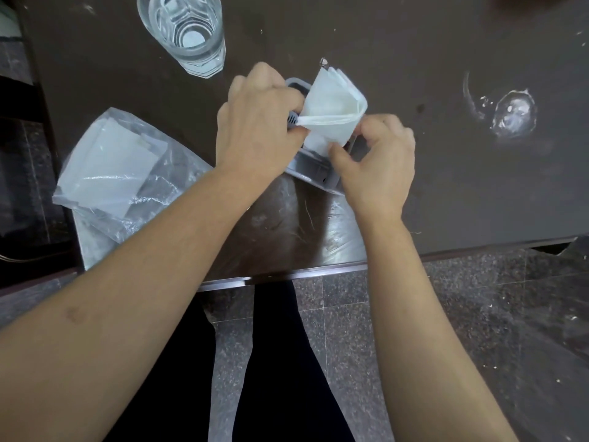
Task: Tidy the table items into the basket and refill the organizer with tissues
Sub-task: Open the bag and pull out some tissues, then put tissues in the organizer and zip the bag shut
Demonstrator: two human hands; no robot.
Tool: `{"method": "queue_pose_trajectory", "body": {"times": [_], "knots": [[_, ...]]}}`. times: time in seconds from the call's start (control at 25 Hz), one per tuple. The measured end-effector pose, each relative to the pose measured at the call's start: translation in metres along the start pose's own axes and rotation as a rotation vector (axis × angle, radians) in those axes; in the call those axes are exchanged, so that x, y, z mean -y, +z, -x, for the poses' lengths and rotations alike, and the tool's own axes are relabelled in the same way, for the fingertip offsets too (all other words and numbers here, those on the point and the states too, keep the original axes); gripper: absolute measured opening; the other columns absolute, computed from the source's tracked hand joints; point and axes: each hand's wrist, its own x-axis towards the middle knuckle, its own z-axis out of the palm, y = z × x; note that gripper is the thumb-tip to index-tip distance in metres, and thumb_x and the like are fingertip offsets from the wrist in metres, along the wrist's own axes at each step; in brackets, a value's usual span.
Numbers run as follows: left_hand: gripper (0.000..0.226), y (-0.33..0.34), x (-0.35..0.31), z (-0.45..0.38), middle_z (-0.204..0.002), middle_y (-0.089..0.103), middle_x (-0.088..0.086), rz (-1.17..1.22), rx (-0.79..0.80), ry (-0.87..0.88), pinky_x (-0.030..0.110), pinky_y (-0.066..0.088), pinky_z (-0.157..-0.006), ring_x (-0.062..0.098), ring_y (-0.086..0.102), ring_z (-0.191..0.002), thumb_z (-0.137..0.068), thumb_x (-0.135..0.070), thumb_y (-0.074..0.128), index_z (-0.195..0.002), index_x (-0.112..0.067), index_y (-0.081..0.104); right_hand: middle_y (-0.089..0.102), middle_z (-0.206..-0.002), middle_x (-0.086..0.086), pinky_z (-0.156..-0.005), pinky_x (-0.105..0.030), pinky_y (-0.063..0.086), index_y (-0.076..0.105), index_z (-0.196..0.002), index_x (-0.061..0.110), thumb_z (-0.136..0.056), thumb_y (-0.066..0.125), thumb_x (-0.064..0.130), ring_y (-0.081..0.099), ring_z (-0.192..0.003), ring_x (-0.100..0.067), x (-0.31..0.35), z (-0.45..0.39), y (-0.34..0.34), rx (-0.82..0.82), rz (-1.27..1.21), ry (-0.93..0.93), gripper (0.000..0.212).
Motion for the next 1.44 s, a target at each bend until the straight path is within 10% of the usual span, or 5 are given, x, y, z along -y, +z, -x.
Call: {"method": "queue_pose_trajectory", "body": {"times": [0.24,0.76,1.16,1.32,1.44], "knots": [[0.016,0.003,-0.011,0.000,-0.115,0.048,0.003,-0.088,0.070,0.055,0.037,0.034,-0.077,0.028,0.042,-0.107,-0.083,-0.028,0.066,-0.095,-0.017,0.070,0.051,-0.090,0.010,-0.064,-0.007,0.029,0.070,-0.098,0.022,-0.075,0.070,0.031,0.050,-0.090,-0.015,-0.011,0.002,-0.004,-0.022,-0.083,0.035,0.024],[0.062,-0.005,0.006,0.014,-0.128,0.044,0.002,0.100,0.049,-0.022,0.036,0.046,-0.093,0.022,0.046,-0.114,-0.069,-0.015,0.077,-0.125,-0.025,0.053,0.047,-0.124,0.006,-0.084,-0.032,0.034,0.045,-0.134,0.031,-0.064,0.073,0.049,0.042,-0.113,-0.017,-0.006,0.017,0.006,-0.054,0.020,0.061,0.078],[0.036,-0.012,0.057,0.082,-0.118,0.053,0.003,0.153,-0.067,-0.084,0.017,0.032,-0.089,0.013,0.049,-0.107,-0.081,-0.014,0.064,-0.116,-0.019,0.061,0.065,-0.088,0.002,-0.068,-0.026,0.033,0.070,-0.094,0.021,-0.074,0.058,0.026,0.055,-0.082,-0.019,0.018,0.061,0.015,-0.368,-0.026,-0.069,0.024],[0.032,-0.024,0.100,0.118,-0.115,0.053,0.006,0.166,-0.113,-0.190,0.026,0.037,-0.093,0.019,0.049,-0.108,-0.080,-0.013,0.062,-0.112,-0.018,0.063,0.065,-0.073,0.002,-0.067,-0.031,0.040,0.072,-0.082,0.022,-0.076,0.057,0.023,0.058,-0.069,-0.020,0.041,0.081,0.038,-0.185,-0.075,-0.134,0.016],[0.050,-0.028,0.125,0.141,-0.129,0.043,0.010,0.217,-0.125,-0.491,0.027,0.035,-0.095,0.015,0.041,-0.114,-0.079,-0.017,0.068,-0.126,-0.019,0.052,0.072,-0.084,0.002,-0.071,-0.030,0.046,0.072,-0.091,0.024,-0.084,0.056,0.028,0.065,-0.080,-0.020,0.049,0.092,0.063,0.132,-0.084,0.194,0.017]]}}
